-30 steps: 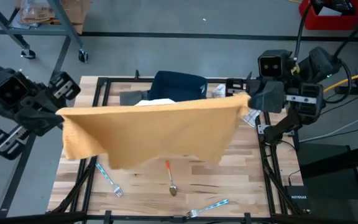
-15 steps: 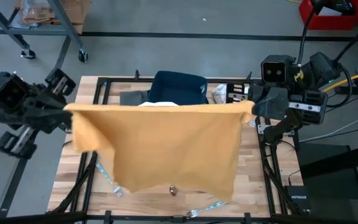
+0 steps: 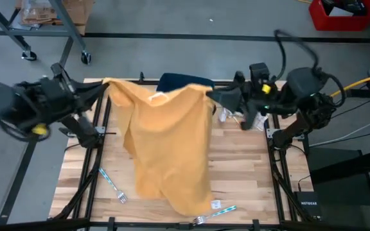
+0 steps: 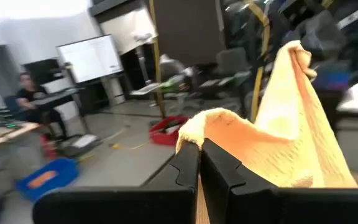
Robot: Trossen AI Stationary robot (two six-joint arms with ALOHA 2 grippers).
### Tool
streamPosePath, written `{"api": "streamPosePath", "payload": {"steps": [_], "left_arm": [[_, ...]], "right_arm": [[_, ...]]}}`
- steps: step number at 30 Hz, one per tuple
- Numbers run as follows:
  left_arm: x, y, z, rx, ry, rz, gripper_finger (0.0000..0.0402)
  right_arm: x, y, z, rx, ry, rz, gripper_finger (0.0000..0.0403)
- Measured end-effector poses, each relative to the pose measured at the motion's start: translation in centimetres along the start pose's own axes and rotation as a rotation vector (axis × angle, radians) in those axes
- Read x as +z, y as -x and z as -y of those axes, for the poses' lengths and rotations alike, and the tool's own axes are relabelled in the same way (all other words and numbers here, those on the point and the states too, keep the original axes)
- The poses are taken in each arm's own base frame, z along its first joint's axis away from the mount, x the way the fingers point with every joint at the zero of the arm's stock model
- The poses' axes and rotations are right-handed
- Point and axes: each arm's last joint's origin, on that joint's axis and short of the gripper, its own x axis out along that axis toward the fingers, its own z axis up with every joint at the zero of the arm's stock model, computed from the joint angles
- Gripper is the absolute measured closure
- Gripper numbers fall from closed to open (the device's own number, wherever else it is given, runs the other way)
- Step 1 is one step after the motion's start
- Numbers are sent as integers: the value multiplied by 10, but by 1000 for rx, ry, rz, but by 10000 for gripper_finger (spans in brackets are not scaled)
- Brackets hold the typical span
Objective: Fold towel
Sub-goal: Fold the yellow towel
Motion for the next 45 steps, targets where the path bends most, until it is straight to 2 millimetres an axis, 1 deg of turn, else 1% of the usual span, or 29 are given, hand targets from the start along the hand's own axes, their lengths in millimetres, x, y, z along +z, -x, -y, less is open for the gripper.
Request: {"api": "streamPosePath", "payload": {"steps": [4,7,10,13,15,19,23,25,27,29,33,35,38,42,45], "left_arm": [[-19,-10,-2,68,-42,-31,401],[-32,-15,-6,113,-46,-52,401],[-41,-20,-11,143,-52,-70,401],[-45,-23,-14,169,-72,-82,401],[-45,-24,-14,175,-84,-86,401],[-45,-26,-15,167,-124,-103,401],[-47,-27,-13,84,-117,-144,401],[-46,-28,-8,64,-101,-144,401],[-38,-27,-4,35,-62,-119,401],[-25,-25,2,-46,-15,-79,401],[9,-13,9,-233,93,72,401],[24,-4,7,-275,132,147,401],[38,9,1,-320,209,217,401],[44,22,-1,-404,302,242,401],[45,28,8,-489,343,266,401]], "right_arm": [[-8,1,10,-222,95,-15,398],[-13,3,17,-341,150,-41,398],[-18,5,23,-455,206,-55,398],[-22,9,28,-561,268,-71,398],[-24,10,31,-599,299,-87,398],[-26,11,33,-612,318,-109,398],[-30,13,35,-610,350,-173,398],[-32,13,35,-584,341,-204,398],[-32,12,33,-522,310,-215,398],[-29,9,27,-429,256,-201,398],[-16,14,6,-194,153,-129,398],[-8,23,-5,-81,127,-88,398],[5,38,-19,67,59,-26,398],[18,60,-32,217,-31,14,398],[23,71,-39,317,-129,15,398]]}}
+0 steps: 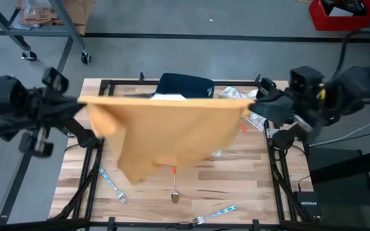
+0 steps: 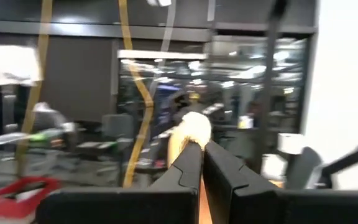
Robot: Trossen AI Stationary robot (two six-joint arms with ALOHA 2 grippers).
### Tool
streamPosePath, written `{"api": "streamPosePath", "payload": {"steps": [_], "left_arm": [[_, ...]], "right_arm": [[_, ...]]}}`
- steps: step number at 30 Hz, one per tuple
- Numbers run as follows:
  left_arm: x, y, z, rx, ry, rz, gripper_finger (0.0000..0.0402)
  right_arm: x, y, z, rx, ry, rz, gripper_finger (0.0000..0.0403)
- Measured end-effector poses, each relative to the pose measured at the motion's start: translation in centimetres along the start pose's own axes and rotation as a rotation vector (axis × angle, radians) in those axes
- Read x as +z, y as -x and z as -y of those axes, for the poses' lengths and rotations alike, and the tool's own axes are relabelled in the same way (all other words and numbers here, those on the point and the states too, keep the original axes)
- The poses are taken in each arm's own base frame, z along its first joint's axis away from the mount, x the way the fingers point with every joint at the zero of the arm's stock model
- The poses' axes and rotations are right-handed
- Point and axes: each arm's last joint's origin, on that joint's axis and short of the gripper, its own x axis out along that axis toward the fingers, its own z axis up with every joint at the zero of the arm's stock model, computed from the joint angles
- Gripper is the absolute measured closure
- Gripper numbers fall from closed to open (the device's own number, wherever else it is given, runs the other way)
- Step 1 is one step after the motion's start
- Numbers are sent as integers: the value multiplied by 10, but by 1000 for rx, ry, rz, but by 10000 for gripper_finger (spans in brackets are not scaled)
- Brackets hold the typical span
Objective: Fold towel
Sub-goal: Fold the yellow towel
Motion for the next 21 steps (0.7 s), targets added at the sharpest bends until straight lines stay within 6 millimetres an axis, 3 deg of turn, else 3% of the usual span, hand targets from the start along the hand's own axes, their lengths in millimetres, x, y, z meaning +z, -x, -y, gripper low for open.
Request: {"api": "streamPosePath", "payload": {"steps": [5,11,21], "left_arm": [[-1,-4,20,-103,-21,78,401],[7,-2,23,-77,-104,149,401],[13,-2,12,52,-196,130,401]], "right_arm": [[7,6,-14,134,-72,46,398],[10,6,-17,159,-91,88,398],[13,6,-11,-52,-30,195,398]]}}
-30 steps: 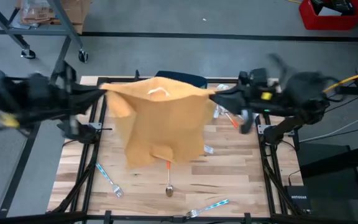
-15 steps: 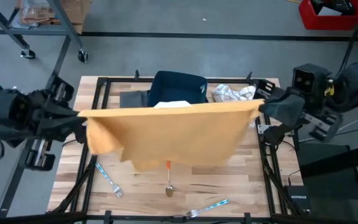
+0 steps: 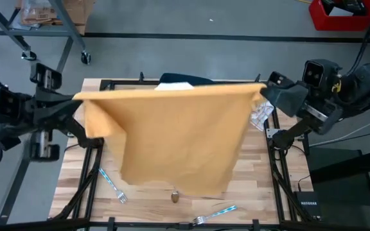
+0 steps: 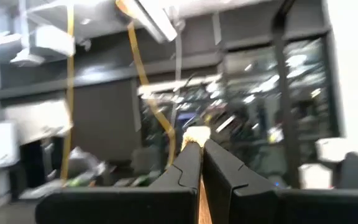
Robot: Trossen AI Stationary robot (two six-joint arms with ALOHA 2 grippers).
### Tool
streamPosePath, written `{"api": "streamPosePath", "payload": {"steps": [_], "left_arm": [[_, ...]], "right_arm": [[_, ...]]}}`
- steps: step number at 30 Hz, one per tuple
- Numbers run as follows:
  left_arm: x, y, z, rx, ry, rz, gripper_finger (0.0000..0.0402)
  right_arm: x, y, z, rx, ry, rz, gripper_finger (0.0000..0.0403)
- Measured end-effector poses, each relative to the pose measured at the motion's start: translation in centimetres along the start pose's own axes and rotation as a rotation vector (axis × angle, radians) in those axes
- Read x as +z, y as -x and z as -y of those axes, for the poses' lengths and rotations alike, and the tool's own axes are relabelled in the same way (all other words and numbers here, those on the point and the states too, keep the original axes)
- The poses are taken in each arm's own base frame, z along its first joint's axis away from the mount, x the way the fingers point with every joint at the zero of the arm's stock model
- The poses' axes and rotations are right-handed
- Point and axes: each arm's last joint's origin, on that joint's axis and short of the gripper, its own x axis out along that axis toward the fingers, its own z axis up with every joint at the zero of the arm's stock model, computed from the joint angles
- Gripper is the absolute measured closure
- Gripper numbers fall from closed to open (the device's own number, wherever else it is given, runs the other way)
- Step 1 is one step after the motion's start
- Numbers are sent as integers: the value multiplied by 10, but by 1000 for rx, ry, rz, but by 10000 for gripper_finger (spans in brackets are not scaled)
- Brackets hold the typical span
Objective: Fold towel
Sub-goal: Fold the yellow towel
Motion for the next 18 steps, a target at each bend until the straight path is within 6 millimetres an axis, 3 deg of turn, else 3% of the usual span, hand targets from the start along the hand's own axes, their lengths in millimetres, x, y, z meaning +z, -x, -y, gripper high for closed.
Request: {"api": "streamPosePath", "payload": {"steps": [6,11,18], "left_arm": [[-7,-6,-19,220,-96,-217,401],[-20,-14,-30,391,-201,-384,401],[-66,-25,-36,558,-411,-500,401]], "right_arm": [[1,2,7,-199,154,42,398],[-10,2,24,-363,252,-53,398],[-27,-1,62,-600,279,-200,398]]}}
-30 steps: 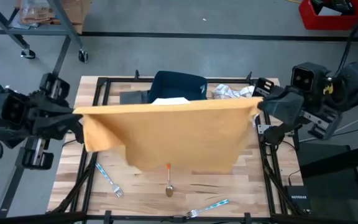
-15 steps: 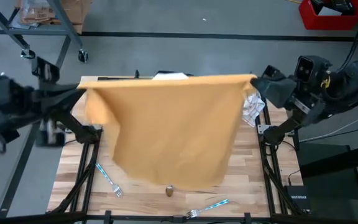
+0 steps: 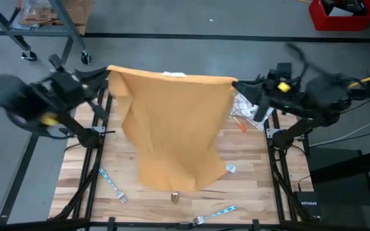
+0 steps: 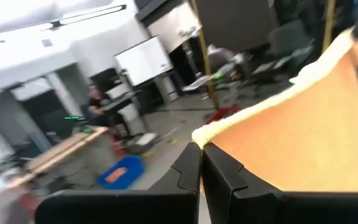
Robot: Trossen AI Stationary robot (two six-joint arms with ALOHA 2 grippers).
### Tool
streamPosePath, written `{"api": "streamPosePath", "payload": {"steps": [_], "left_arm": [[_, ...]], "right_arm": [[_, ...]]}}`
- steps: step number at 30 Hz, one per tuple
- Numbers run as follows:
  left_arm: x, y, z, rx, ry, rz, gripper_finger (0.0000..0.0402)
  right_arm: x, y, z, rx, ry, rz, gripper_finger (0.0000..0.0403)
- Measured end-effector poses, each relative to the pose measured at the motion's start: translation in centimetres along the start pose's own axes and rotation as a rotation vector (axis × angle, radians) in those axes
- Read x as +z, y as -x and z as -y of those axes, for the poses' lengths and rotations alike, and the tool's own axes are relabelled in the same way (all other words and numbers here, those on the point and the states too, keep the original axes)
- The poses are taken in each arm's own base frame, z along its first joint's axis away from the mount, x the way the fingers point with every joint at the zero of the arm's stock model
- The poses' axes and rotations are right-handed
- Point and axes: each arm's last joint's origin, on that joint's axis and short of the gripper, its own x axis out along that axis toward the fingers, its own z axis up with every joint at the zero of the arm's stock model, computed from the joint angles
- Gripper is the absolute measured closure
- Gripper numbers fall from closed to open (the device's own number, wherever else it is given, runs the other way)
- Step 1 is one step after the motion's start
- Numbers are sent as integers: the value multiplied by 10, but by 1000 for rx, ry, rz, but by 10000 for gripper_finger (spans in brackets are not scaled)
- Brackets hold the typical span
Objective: Fold towel
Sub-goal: Fold the yellow towel
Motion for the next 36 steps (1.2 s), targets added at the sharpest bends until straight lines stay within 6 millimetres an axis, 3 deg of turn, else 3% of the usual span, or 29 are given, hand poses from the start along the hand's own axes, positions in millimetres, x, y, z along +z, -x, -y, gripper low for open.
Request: {"api": "streamPosePath", "payload": {"steps": [5,9,18,25,32,36], "left_arm": [[-39,-15,7,69,-32,-37,401],[-61,-21,3,36,53,-85,401],[-63,-22,14,-247,181,-214,401],[-68,-12,27,-605,306,-428,401],[-70,4,44,-831,383,-618,401],[-70,15,64,-919,352,-691,401]], "right_arm": [[-10,-13,13,-111,112,-74,398],[-20,-24,21,-188,195,-147,398],[-50,-43,20,-118,179,-441,398],[-78,-49,17,-76,-13,-804,398],[-104,-58,8,-47,-230,-1113,398],[-127,-60,8,-129,-252,-1229,398]]}}
